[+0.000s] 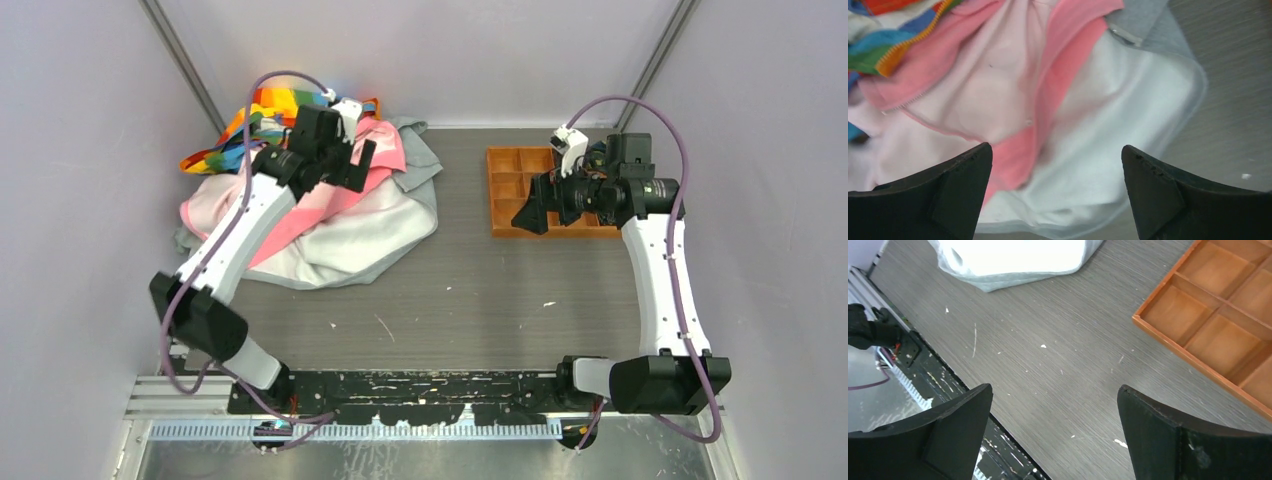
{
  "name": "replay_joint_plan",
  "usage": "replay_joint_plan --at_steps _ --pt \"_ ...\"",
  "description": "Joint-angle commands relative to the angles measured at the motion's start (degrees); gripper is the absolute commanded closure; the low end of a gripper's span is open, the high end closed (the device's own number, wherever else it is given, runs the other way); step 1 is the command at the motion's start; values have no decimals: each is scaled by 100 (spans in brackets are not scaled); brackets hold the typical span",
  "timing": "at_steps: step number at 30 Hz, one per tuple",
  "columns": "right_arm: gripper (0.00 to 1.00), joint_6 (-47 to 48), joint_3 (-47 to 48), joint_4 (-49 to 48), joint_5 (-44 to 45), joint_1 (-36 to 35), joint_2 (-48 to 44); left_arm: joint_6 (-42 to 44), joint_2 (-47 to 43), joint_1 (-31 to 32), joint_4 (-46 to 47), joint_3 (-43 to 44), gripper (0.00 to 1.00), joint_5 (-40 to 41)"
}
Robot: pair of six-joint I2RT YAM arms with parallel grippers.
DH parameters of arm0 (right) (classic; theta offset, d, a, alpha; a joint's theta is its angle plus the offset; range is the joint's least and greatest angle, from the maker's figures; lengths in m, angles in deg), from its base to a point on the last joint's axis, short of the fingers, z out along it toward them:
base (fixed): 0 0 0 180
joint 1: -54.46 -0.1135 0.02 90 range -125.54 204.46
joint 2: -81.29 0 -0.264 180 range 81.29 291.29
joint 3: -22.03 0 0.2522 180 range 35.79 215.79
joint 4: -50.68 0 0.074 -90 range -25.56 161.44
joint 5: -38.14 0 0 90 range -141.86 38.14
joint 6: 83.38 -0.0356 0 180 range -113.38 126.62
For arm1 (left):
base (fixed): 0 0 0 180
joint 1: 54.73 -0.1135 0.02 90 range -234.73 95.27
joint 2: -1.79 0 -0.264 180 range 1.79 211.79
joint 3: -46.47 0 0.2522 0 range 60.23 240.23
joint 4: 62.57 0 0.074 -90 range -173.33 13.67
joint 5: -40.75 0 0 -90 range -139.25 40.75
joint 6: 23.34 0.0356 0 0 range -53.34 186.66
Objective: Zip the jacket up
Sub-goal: Pick up the jacket from the center of the board.
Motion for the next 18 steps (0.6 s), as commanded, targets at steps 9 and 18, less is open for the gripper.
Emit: replay_joint_plan --at_steps 9,18 --pt "0 -466 -403 -1145 -575 -90 261 2808 2510 -1259 851 2212 4 -299" --pt "0 -410 -446 -1092 -403 -90 647 3475 3824 -1511 764 3400 20 -91"
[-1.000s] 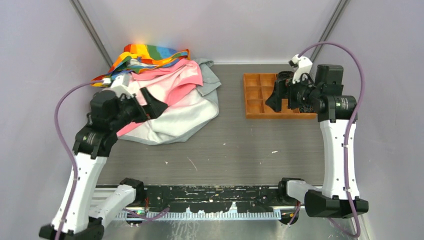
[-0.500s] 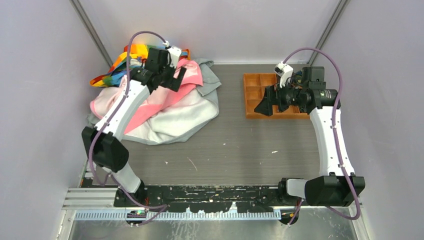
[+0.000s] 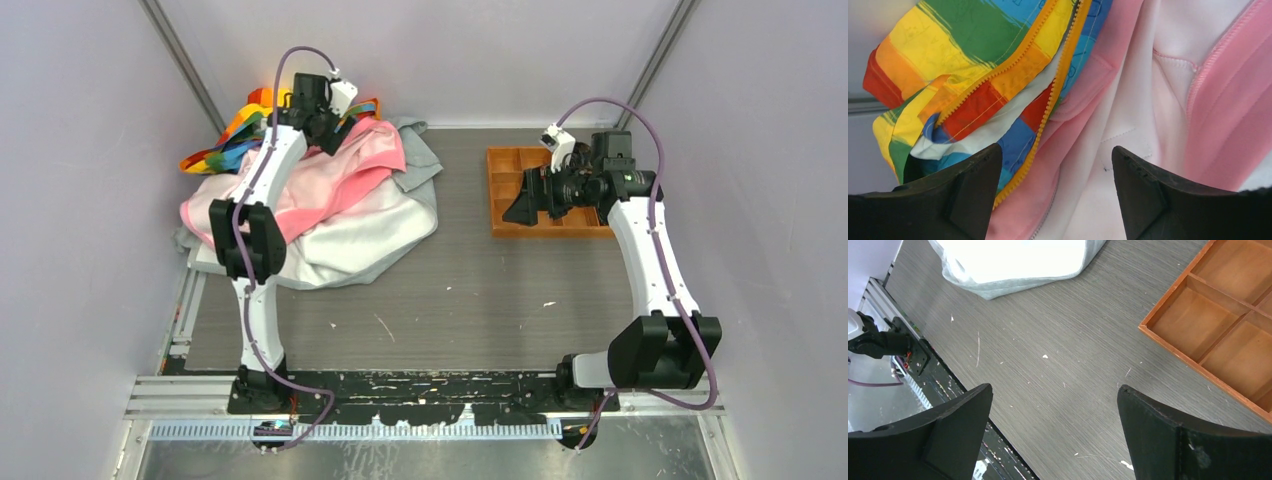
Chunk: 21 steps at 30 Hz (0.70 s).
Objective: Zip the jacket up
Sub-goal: Pick up the jacket from the center of the board.
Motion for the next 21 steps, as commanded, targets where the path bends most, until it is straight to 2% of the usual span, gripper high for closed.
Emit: replay_joint_plan --at_steps 1,4,7,11,17,21 --pt "0 10 85 -165 5 -22 78 499 237 -106 212 505 22 6" --pt "0 10 146 -113 -10 -22 135 584 436 -143 324 634 29 11" --pt "0 -2 207 -50 -11 -22 160 549 606 -209 477 673 42 28" --pt "0 19 206 -42 36 -18 181 512 771 -270 643 685 37 126" --pt "0 10 213 -20 53 -22 223 437 867 -281 959 824 39 294" --pt "0 10 219 -4 47 -22 245 269 805 -281 1146 888 33 323"
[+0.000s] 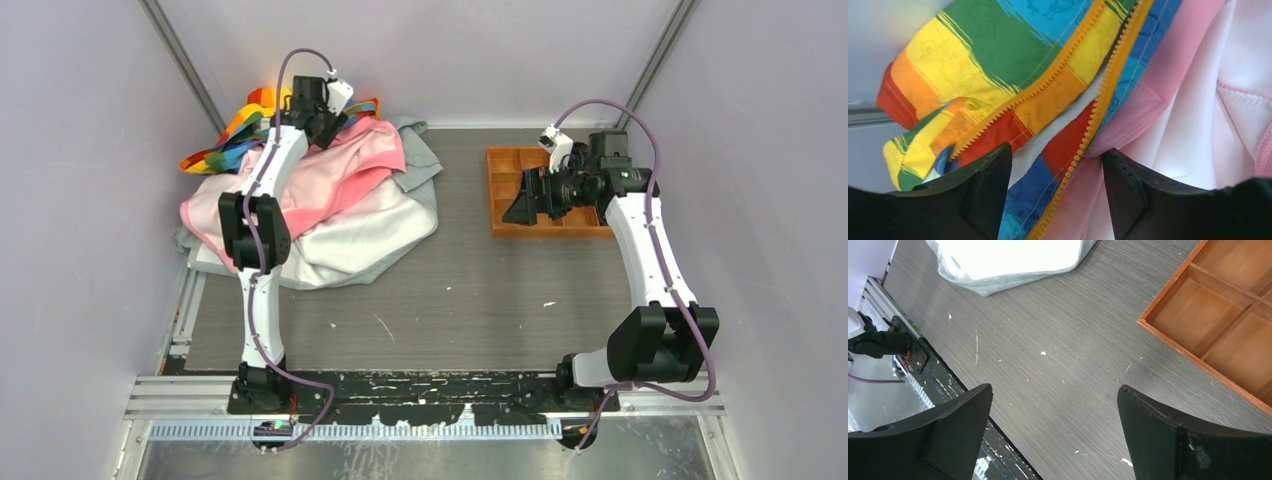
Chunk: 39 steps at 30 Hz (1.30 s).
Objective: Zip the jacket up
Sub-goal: Pick up the jacket from the center of the board.
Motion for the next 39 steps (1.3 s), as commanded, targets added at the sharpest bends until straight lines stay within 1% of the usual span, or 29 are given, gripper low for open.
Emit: replay_joint_plan --at_steps 1,7,13,16,28,32,34,35,37,39 --pt "0 8 214 -50 -19 -21 2 -227 -131 -27 662 358 32 127" --pt "0 9 188 -71 -22 -22 20 -450 -286 -27 800 198 28 -289" --pt "0 27 173 -82 -11 -22 24 -517 -305 -35 553 136 24 -874" --pt "0 17 182 -81 -28 -22 45 -499 -254 -38 584 160 22 -893" --pt "0 32 226 -67 -22 -22 113 -566 71 -106 715 410 47 -774" --pt "0 30 256 -39 -23 -22 140 -554 185 -111 833 419 49 -669" --pt "0 35 257 -34 -8 -22 151 -556 237 -119 880 426 55 -603" --pt "0 37 258 -21 -2 -22 158 -553 254 -124 900 441 60 -574" --pt "0 49 274 -15 8 -22 173 -560 286 -132 938 502 76 -526" --pt "0 46 292 7 12 -22 185 -570 284 -133 932 614 97 -498"
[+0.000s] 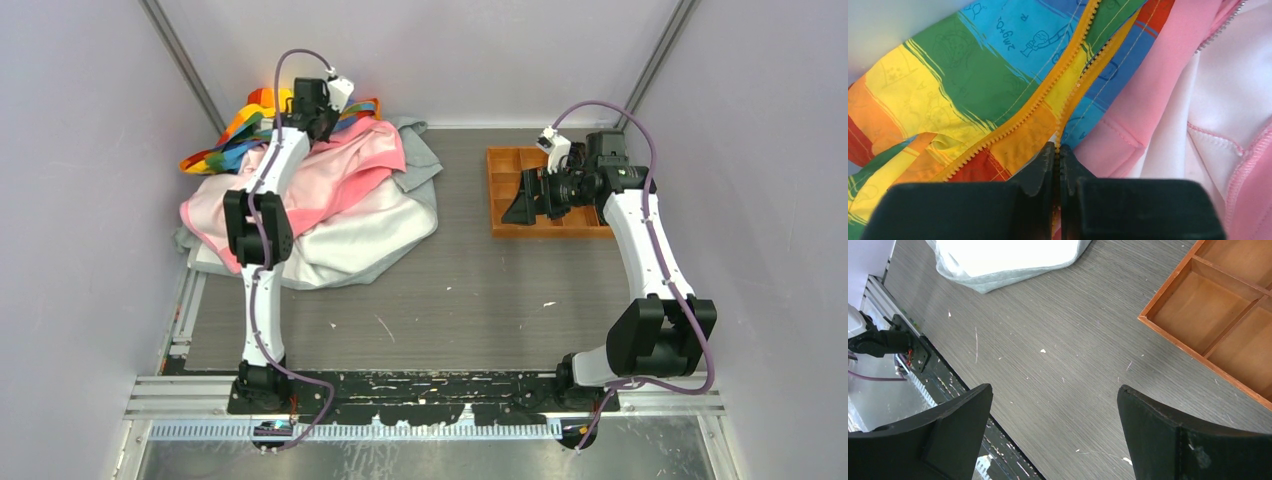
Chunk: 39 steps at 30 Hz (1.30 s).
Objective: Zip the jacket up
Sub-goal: Pick up the jacket from the center of the board.
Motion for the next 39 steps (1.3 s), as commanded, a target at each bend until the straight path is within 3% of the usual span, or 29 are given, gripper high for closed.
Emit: replay_joint_plan --at_steps 1,11,16,23,31,39 --pt "0 43 290 -15 10 -22 9 -29 -60 -72 367 519 100 171" --pt "0 49 272 -10 27 -22 -96 -813 -1046 -67 718 1451 100 -159" --pt "0 -5 182 -110 -50 -18 -215 -1644 -1721 -67 1066 1696 100 -707" --pt "0 -76 60 -231 -139 -22 -389 -2978 -2329 -67 1880 2079 100 -861" --pt "0 -119 -87 -366 -205 -22 -563 -3787 -2590 -61 2889 2405 100 -447" --pt "0 -343 -124 -551 -488 -22 -512 -4044 -2825 -58 3479 2663 100 241"
